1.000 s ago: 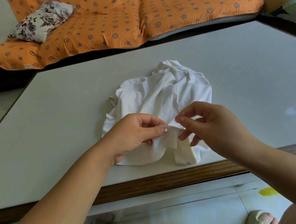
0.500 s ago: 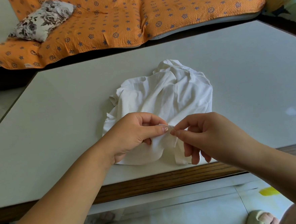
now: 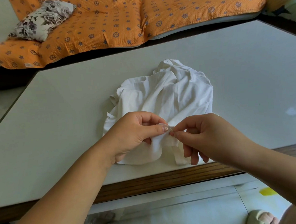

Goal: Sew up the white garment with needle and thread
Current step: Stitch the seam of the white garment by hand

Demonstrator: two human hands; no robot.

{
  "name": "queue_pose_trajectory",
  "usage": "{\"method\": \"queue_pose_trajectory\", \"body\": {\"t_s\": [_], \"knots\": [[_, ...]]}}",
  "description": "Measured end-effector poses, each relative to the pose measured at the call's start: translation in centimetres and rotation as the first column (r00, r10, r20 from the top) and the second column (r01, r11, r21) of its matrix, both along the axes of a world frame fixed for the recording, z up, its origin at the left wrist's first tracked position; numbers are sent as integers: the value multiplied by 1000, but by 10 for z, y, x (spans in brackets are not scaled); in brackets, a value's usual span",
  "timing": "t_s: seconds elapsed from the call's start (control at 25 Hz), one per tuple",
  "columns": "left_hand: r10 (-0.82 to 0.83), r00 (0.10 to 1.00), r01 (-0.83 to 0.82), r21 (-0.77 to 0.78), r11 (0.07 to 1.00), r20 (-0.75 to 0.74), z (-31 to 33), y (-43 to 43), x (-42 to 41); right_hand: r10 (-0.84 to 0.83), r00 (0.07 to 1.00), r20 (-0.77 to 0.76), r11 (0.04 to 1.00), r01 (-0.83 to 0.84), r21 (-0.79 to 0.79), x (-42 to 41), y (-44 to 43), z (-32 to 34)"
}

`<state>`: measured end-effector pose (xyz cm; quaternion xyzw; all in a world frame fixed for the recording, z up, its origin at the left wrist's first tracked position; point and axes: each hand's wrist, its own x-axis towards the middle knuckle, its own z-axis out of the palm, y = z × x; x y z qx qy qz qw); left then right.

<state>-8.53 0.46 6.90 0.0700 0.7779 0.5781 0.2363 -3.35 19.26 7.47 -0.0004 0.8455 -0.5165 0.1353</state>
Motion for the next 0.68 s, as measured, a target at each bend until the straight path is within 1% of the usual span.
{"method": "queue_pose_trajectory", "body": {"t_s": [0.16,0.32,0.52,0.68], "knots": [[7,998,-10,-35,999,-67,-2,2,1,-16,1000,-12,1000,16,-12,-1,-1,-4],[11,996,-14,-40,999,-83,-5,5,2,-69,996,-51,997,67,-41,-2,-4,-7],[50,992,-53,-22,998,-119,-7,8,3,-111,992,-52,988,104,-117,-2,-6,-8],[4,977,-30,-119,992,-212,-11,12,8,-170,985,19,955,169,-244,-5,-7,-9]]}}
